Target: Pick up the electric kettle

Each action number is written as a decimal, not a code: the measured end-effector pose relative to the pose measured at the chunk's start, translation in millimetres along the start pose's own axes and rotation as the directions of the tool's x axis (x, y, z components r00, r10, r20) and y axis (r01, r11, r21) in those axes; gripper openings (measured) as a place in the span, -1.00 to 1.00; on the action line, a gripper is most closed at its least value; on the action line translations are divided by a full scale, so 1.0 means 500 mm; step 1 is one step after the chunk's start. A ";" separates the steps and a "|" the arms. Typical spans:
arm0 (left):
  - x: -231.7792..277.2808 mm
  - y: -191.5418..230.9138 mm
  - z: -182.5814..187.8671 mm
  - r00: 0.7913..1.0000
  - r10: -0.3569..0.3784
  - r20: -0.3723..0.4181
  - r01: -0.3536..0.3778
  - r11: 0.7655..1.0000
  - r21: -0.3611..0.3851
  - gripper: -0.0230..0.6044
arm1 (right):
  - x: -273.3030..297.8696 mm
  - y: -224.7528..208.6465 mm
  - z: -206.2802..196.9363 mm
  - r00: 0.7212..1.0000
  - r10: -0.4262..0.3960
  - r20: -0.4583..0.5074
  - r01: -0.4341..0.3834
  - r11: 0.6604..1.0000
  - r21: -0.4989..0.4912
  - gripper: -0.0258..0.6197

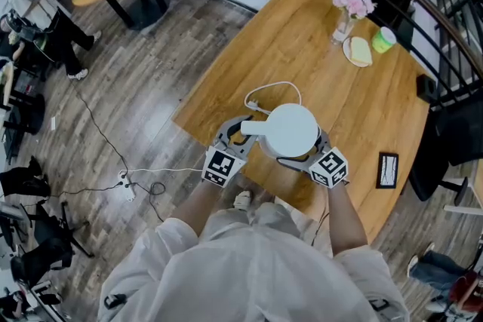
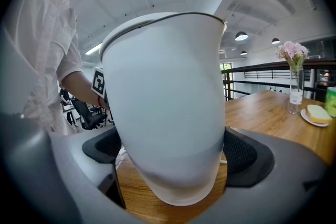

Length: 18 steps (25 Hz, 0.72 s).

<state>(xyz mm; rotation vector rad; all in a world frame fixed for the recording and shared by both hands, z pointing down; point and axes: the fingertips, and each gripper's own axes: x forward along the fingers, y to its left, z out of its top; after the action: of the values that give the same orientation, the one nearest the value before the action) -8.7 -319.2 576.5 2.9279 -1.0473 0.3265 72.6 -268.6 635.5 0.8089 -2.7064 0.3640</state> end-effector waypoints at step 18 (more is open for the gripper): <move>-0.015 -0.001 0.048 0.999 -0.028 0.025 0.029 0.999 -0.021 -0.56 | -0.003 0.017 0.023 1.000 -0.017 -0.024 0.016 1.000 -0.002 0.86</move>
<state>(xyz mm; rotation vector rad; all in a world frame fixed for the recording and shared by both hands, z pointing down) -9.6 -316.1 551.8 2.9321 -1.0046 0.2778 66.6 -264.8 623.1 0.8206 -2.6761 0.3646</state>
